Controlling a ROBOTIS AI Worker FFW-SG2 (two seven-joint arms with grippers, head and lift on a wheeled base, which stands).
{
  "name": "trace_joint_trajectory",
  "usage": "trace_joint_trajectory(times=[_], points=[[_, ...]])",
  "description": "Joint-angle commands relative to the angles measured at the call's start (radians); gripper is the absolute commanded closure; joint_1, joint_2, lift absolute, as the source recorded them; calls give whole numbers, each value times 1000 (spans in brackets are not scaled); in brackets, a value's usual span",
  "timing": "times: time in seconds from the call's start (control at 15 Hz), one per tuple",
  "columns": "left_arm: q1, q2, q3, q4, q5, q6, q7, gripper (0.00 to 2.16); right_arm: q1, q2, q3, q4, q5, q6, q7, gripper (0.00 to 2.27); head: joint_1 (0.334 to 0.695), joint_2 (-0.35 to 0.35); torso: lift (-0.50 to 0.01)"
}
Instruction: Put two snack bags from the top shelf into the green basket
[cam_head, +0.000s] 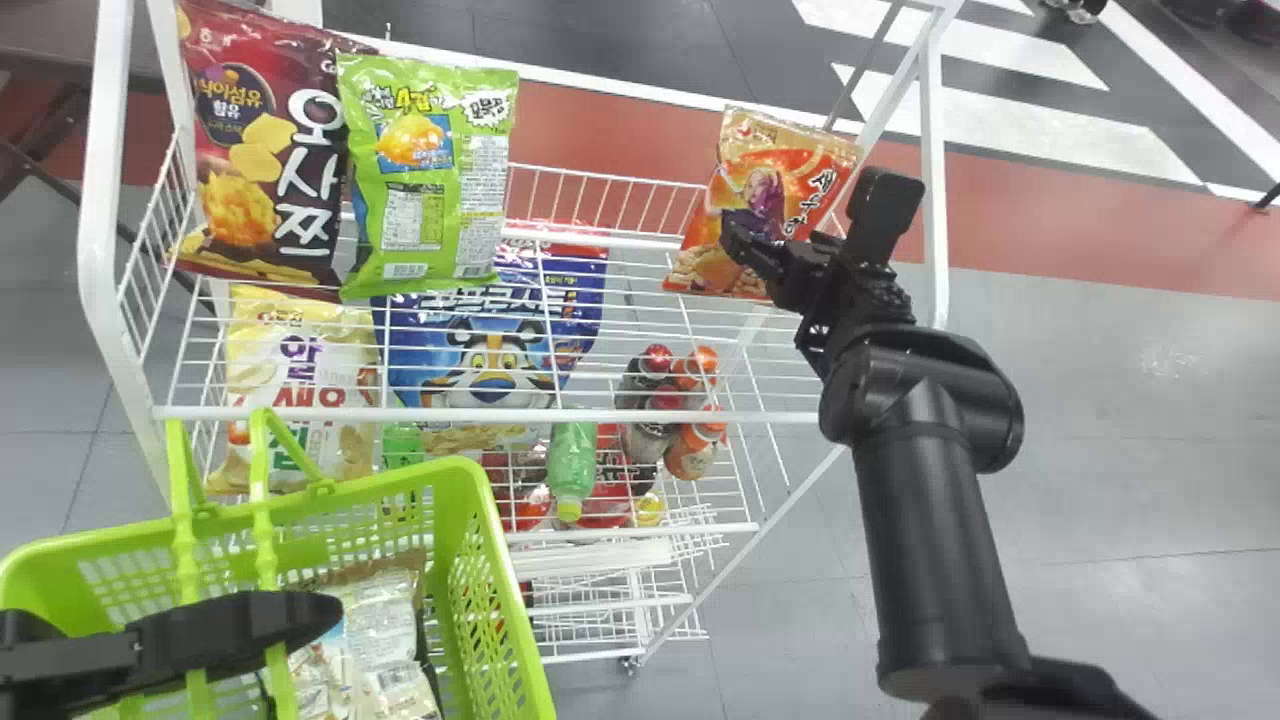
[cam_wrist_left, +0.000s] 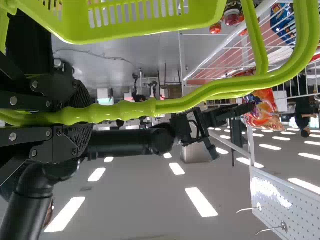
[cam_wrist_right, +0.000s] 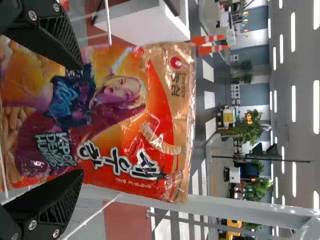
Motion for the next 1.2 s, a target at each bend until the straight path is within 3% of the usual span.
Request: trace_joint_trajectory(times=[0.0, 0.07, 0.13, 0.2, 0.47, 0.8, 1.13], points=[[-26, 3, -17, 18, 0, 4, -5, 2142, -30, -22, 1, 70, 22, -30, 2, 464, 695, -350, 0], [-25, 3, -14, 18, -1, 4, -6, 2142, -41, -27, 10, 107, 28, -51, 14, 981, 695, -350, 0], [-23, 4, -11, 18, 0, 4, -8, 2142, -38, -25, 8, 107, 27, -51, 14, 1828, 695, -350, 0], [-23, 4, -11, 18, 0, 4, -6, 2142, -29, -23, 11, 101, 24, -54, 14, 2186, 695, -350, 0], [-23, 4, -11, 18, 0, 4, -3, 2142, 54, -23, 1, 17, -1, -91, 31, 2236, 695, -350, 0], [-23, 3, -13, 19, 0, 4, -3, 2142, 243, -2, 13, -308, -32, -70, 40, 2236, 695, -350, 0], [-23, 4, -11, 18, 0, 4, -3, 2142, 424, 21, 117, -657, -36, 99, 45, 2236, 695, -334, 0]])
